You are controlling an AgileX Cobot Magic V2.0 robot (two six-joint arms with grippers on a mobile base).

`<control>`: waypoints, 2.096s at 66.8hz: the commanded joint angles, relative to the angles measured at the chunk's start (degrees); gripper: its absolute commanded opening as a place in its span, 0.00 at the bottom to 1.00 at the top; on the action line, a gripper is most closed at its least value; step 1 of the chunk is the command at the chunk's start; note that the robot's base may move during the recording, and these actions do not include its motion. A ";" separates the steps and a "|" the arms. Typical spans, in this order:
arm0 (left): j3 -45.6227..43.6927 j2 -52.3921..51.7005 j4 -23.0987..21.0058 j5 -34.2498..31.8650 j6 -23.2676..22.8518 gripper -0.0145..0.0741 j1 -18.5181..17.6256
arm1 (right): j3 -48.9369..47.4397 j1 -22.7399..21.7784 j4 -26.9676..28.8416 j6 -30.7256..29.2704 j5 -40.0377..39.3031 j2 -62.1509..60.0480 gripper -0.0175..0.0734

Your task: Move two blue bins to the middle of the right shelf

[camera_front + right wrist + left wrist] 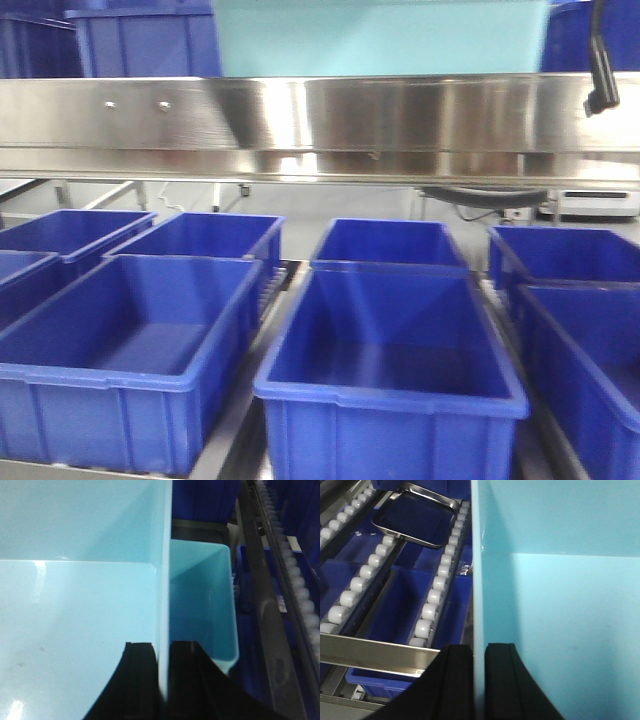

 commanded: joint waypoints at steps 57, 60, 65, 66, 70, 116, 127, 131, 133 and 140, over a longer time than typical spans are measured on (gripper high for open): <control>-0.86 -0.56 -1.23 -3.66 -0.02 0.04 -0.34 | -0.61 0.51 0.57 -0.08 -3.75 -0.64 0.01; -0.86 -0.56 -1.23 -3.66 -0.02 0.04 -0.34 | -0.61 0.51 0.57 -0.08 -3.75 -0.64 0.01; -0.86 -0.56 -1.23 -3.66 -0.02 0.04 -0.34 | -0.61 0.51 0.57 -0.08 -3.75 -0.64 0.01; -0.86 -0.56 -1.23 -3.66 -0.02 0.04 -0.34 | -0.61 0.51 0.57 -0.08 -3.75 -0.64 0.01; -0.86 -0.56 -1.23 -3.66 -0.02 0.04 -0.34 | -0.61 0.51 0.57 -0.08 -3.75 -0.64 0.01; -0.86 -0.56 -1.23 -3.66 -0.02 0.04 -0.34 | -0.61 0.51 0.57 -0.08 -3.75 -0.64 0.01; -0.86 -0.56 -1.23 -3.66 -0.02 0.04 -0.34 | -0.61 0.51 0.57 -0.08 -3.75 -0.64 0.01; -0.86 -0.56 -1.23 -3.66 -0.02 0.04 -0.34 | -0.61 0.51 0.57 -0.08 -3.75 -0.64 0.01; -0.86 -0.56 -1.23 -3.66 -0.02 0.04 -0.34 | -0.61 0.51 0.57 -0.08 -3.75 -0.64 0.01; -0.86 -0.56 -1.23 -3.66 -0.02 0.04 -0.34 | -0.61 0.51 0.57 -0.08 -3.75 -0.64 0.01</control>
